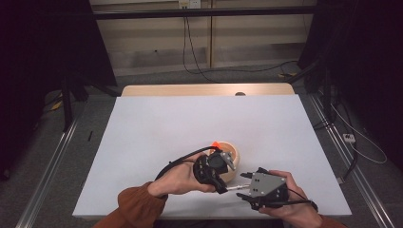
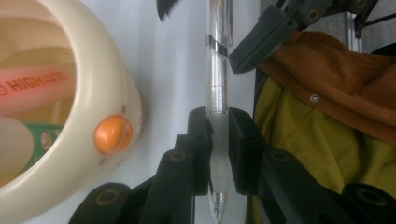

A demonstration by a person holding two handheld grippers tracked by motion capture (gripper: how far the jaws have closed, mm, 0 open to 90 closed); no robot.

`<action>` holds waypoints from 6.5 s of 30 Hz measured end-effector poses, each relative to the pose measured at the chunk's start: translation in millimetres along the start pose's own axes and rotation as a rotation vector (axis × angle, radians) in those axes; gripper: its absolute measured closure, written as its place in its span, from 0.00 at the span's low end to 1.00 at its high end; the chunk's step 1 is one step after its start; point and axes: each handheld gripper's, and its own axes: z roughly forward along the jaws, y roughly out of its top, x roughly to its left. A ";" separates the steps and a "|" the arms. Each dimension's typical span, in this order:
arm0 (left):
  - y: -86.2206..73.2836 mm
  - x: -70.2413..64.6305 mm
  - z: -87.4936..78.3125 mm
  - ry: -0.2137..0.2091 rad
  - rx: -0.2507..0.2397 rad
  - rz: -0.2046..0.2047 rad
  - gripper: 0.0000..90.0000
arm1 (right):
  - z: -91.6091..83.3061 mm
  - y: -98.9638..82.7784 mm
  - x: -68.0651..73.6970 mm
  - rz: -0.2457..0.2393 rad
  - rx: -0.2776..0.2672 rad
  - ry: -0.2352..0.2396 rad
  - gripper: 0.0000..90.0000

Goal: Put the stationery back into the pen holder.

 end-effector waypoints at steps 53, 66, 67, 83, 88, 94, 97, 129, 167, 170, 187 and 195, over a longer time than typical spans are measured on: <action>-13.6 3.3 -39.4 0.106 -0.452 0.000 0.21 | -10.1 -27.7 -25.3 0.194 -0.148 0.079 0.89; -40.6 13.7 -55.2 0.261 -0.554 -0.053 0.08 | -15.6 -35.5 -41.5 0.381 -0.240 0.013 0.89; -43.2 14.7 -56.4 0.276 -0.567 -0.072 0.08 | -16.4 -35.6 -42.8 0.392 -0.256 0.001 0.89; -85.8 27.9 -58.3 0.361 -0.638 -0.165 0.06 | -4.6 -11.9 -66.5 0.490 -0.430 -0.034 0.89; -96.4 26.6 -57.8 0.405 -0.650 -0.178 0.05 | -4.5 1.0 -70.9 0.498 -0.486 -0.038 0.89; -115.0 31.4 -51.4 0.410 -0.654 -0.238 0.05 | 5.4 11.1 -80.3 0.519 -0.517 -0.032 0.89; -125.1 34.3 -48.3 0.419 -0.650 -0.267 0.05 | 11.0 16.1 -85.0 0.528 -0.536 -0.036 0.89; -167.9 31.3 -32.2 0.474 -0.643 -0.349 0.05 | 60.7 5.0 -77.8 0.551 -0.576 -0.037 0.89; -171.1 30.6 -35.2 0.519 -0.678 -0.387 0.06 | 47.0 -5.3 -77.6 0.602 -0.494 -0.114 0.20; -171.6 28.7 -36.7 0.521 -0.691 -0.403 0.06 | 43.3 -8.1 -77.2 0.616 -0.479 -0.136 0.12; -181.5 12.7 -42.8 0.565 -0.687 -0.397 0.06 | 17.6 -40.8 -64.8 0.646 -0.416 -0.224 0.04; -191.0 7.2 -43.9 0.592 -0.666 -0.404 0.06 | 7.8 -47.7 -56.1 0.628 -0.381 -0.294 0.04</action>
